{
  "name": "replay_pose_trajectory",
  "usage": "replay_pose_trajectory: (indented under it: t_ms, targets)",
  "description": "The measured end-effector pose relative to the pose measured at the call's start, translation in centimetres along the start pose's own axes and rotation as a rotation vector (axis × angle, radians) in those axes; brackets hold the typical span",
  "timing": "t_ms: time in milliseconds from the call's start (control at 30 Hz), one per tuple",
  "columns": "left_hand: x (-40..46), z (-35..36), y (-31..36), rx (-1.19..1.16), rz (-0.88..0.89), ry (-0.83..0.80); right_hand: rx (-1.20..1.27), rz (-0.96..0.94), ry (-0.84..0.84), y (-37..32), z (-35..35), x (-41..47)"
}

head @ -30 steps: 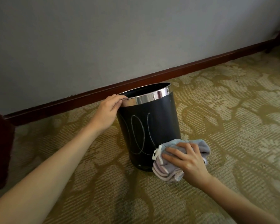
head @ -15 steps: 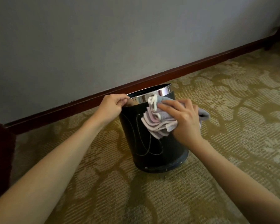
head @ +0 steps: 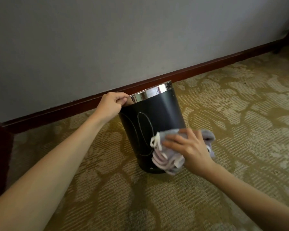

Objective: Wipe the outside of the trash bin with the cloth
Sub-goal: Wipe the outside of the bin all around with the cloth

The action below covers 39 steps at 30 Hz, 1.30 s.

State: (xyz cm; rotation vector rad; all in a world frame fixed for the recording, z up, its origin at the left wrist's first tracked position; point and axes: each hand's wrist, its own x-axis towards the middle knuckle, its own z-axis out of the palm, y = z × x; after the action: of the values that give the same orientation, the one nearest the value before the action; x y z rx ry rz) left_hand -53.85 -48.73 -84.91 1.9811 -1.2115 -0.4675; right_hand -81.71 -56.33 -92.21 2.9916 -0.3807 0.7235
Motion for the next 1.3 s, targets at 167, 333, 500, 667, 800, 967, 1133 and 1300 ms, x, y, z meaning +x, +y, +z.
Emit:
replay_pose_trajectory:
  t_ms: [167,333,500,667,800,967,1133,1300]
  targets:
    - [0.3,0.4,0.5,0.023,0.019,0.0,0.003,0.129,0.153,0.2,-2.2,7.6]
    - [0.2,0.2,0.4,0.019,-0.015,0.017,-0.054,0.126,0.197,-0.8,-0.7,5.7]
    - [0.1,0.2,0.7,0.008,-0.059,0.028,-0.082,0.001,0.04,-1.3,1.7,-2.6]
    - [-0.1,0.6,1.3,-0.001,-0.023,0.02,-0.109,0.0,-0.075,-1.6,1.0,-2.8]
    - [0.1,0.8,1.7,0.046,-0.005,0.008,-0.122,0.008,0.02,-1.0,-1.4,2.8]
    - [-0.1,1.6,2.5,0.098,0.075,0.015,-0.142,0.063,0.115,-0.4,-2.5,7.3]
    - [0.4,1.4,2.2,0.099,0.016,0.019,-0.16,-0.087,0.083,-0.2,0.0,1.0]
    - [0.6,1.4,2.1,0.091,-0.008,-0.01,-0.165,-0.212,-0.13,0.3,1.6,-5.5]
